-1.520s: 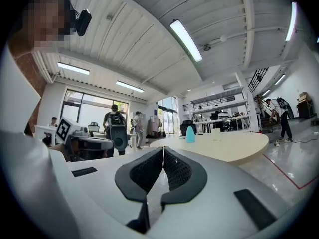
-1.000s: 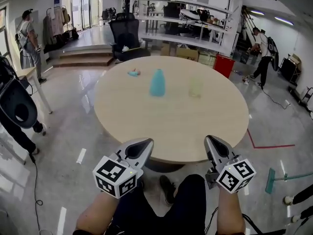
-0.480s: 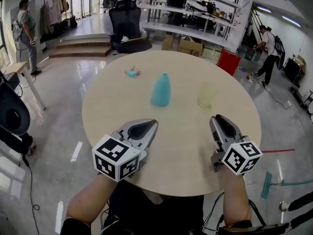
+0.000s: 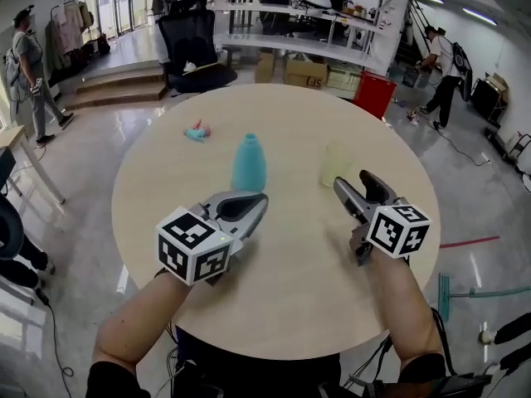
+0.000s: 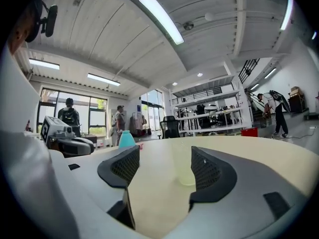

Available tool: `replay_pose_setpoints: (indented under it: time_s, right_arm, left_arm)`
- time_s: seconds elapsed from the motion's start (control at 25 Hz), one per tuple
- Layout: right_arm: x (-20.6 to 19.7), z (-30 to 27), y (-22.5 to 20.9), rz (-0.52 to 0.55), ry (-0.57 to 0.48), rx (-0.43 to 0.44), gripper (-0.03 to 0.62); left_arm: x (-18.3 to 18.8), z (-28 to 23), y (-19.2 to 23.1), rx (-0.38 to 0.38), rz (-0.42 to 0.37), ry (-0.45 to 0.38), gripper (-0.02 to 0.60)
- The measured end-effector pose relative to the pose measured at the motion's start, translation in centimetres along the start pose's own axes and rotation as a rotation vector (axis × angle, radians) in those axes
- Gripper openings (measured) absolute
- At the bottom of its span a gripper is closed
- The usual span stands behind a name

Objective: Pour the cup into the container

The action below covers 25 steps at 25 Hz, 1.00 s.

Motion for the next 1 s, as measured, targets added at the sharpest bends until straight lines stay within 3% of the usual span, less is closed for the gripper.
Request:
replay_pose_setpoints:
  time_s: [0.04, 0.12, 0.4, 0.84, 1.0]
  right_arm:
    - [-0.1, -1.1, -0.5, 0.006, 0.026, -0.008, 0.348]
    - [0.1, -3.6, -1.4, 0.02, 0.085, -0.033, 0.399]
    - [-1.0, -5.7, -3.7, 0.01, 0.121, -0.082, 0.4]
    - [-1.2, -8.0, -5.0, 0.002, 0.16, -0.062, 0.397]
    - [-1.3, -8.1, -4.9, -0.007, 0.176, -0.024, 0.368]
  left_arm:
    - [-0.3, -0.4, 0.5, -0.031, -0.011, 0.008, -0.002]
    - [-0.9, -1.2, 1.9, -0.073, -0.011, 0.024, -0.002]
    - [-1.8, -1.3, 1.5, -0.087, -0.003, 0.015, -0.002]
    - [-1.9, -1.2, 0.0, -0.151, -0.012, 0.033, -0.002]
    - [-2.1, -1.1, -0.4, -0.158, -0.016, 0.035, -0.002]
Point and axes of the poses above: the fingertips, and each gripper's own axes: z backward along the fingers, y to its left, x out of its top, the point moved 9 cm from there along z, backward along the fingers, and after that the axes turned 9 degrees about -z, right-handed, at the moved point
